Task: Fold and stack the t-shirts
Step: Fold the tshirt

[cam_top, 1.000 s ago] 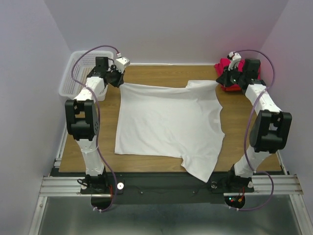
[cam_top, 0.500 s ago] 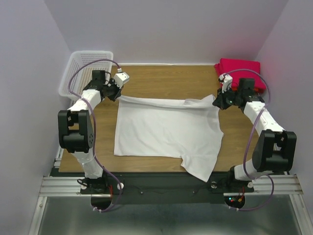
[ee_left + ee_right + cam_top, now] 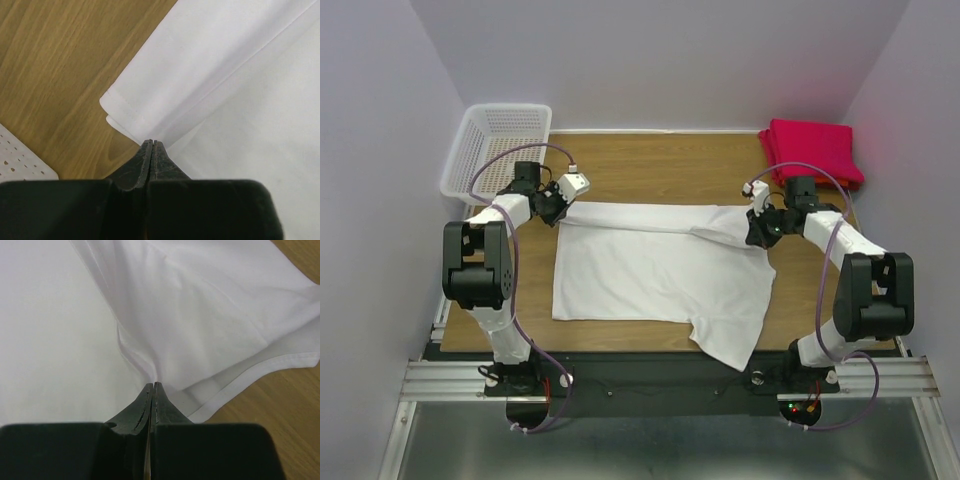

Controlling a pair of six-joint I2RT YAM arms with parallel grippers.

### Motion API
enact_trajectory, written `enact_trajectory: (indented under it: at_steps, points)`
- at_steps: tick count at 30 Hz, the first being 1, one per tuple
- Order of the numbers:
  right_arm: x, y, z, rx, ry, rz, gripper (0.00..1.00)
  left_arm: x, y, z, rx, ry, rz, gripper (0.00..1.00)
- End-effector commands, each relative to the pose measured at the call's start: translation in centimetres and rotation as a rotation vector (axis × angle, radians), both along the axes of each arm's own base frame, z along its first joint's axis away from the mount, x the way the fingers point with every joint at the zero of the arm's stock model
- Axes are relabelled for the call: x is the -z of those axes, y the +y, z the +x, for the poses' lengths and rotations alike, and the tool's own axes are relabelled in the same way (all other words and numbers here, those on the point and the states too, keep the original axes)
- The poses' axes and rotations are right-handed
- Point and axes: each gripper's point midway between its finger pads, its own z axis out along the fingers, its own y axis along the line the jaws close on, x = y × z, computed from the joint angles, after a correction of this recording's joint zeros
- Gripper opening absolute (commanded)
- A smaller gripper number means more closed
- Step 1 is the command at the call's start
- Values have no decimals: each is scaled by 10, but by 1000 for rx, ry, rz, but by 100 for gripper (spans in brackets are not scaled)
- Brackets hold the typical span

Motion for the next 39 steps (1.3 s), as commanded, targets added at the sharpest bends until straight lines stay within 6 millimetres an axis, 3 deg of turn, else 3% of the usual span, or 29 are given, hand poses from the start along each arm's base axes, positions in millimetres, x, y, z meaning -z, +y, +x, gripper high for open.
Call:
enact_trajectory:
  at_steps: [1, 2, 4, 5, 6, 9, 10, 13, 14, 15, 16, 21, 24, 31, 39]
  points:
    - [-8, -7, -3, -43, -9, -71, 2, -10, 4, -14, 106, -5, 60, 13]
    - [-9, -9, -5, -56, -2, -93, 2, -12, 3, -21, 136, 5, 64, 17]
    - [-23, -11, -3, -86, -9, -107, 14, -15, 5, -38, 213, 26, 109, 21]
    - [-27, -9, -14, -117, 27, -106, 21, -18, 5, -44, 238, 31, 120, 24]
    - [-39, -9, -12, -125, 14, -103, 36, -26, 14, -44, 253, 12, 139, 26]
    - [-56, -2, -19, -151, 30, -69, 56, -42, 16, -48, 261, 12, 136, 30]
    - [-66, 1, -16, -144, 22, -52, 56, -45, 15, -50, 263, 24, 122, 32]
    - [-66, 7, -4, -125, 49, -4, 54, -52, 12, -40, 229, 25, 86, 34]
    - [-53, 10, 1, -117, 102, 19, 52, -56, 9, -36, 226, 19, 64, 34]
    - [-59, 11, 5, -107, 93, 29, 52, -53, 7, -35, 213, 30, 48, 35]
    - [-44, 12, 9, -81, 154, 45, 49, -53, 7, -26, 196, 18, 36, 36]
    - [-21, 26, 35, -24, 160, 1, 47, -52, 2, 6, 39, 9, -56, 36]
    - [-9, 23, 39, 13, 191, -19, 47, -46, 2, 12, 1, 16, -58, 36]
    - [32, 2, 25, 27, 267, -151, 46, -6, 5, 3, -23, 106, -19, 34]
    - [29, -13, 13, 1, 284, -239, 44, 21, 20, -42, 89, 221, 109, 28]
